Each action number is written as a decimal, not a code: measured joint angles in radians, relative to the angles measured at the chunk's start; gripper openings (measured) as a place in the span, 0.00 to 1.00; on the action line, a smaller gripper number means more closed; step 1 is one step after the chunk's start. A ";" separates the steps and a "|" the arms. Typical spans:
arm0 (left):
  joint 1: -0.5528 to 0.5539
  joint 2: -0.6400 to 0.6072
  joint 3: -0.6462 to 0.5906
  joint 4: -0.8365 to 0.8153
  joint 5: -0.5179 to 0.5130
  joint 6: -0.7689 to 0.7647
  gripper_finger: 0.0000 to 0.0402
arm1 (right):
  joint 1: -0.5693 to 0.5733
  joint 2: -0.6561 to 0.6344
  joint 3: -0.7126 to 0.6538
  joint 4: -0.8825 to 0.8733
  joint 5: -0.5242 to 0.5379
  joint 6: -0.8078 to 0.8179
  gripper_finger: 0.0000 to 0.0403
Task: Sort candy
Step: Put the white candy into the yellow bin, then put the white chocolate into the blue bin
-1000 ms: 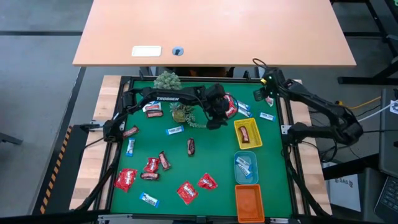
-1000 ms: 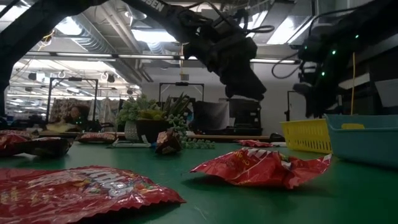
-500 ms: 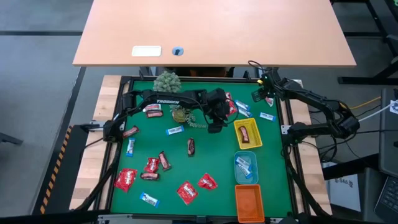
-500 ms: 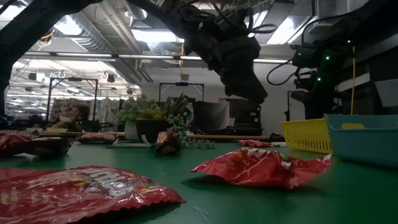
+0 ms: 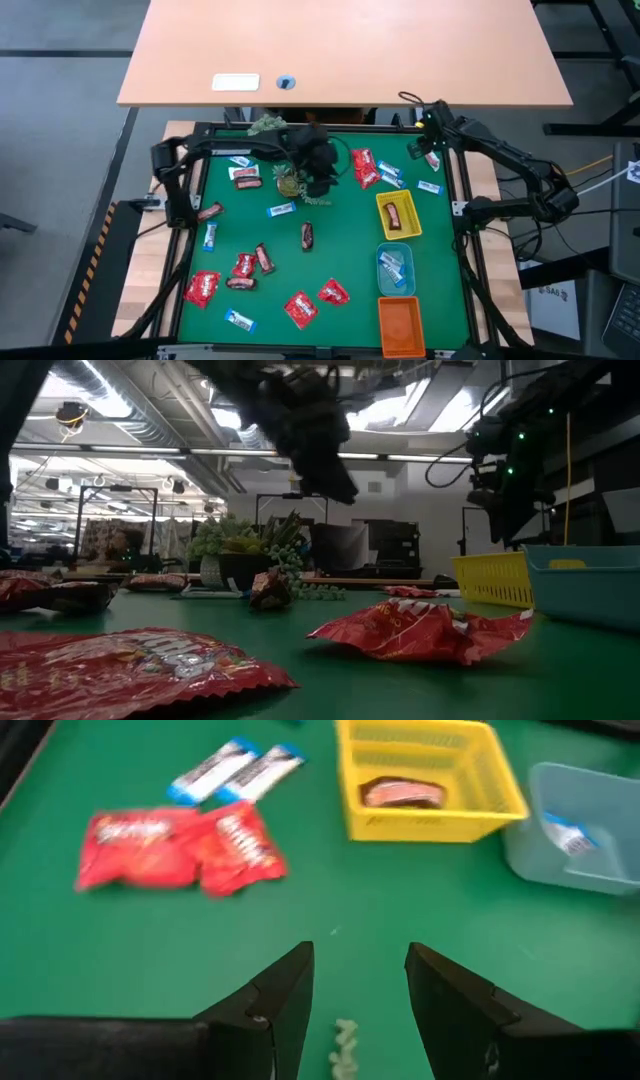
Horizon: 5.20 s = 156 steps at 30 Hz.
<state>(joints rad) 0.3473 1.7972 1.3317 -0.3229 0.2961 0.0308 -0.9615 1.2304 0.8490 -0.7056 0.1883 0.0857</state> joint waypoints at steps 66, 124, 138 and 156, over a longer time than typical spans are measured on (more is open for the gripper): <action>-0.054 -0.116 -0.218 0.257 -0.102 -0.029 0.39 | -0.001 0.509 0.205 -0.202 0.143 -0.304 0.01; -0.054 -0.115 -0.218 0.257 -0.104 -0.028 0.39 | 0.536 0.056 0.204 -0.441 -0.435 -0.022 0.00; -0.054 -0.115 -0.218 0.257 -0.104 -0.028 0.39 | 0.634 0.063 0.204 -0.426 -0.412 0.025 0.22; -0.054 -0.115 -0.218 0.257 -0.104 -0.028 0.39 | 0.403 0.071 0.204 -0.507 -0.180 0.016 0.40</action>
<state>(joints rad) 0.2928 1.6817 1.1137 -0.0662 0.1919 0.0029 -0.5584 1.3018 1.0531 -1.2128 0.0086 0.1015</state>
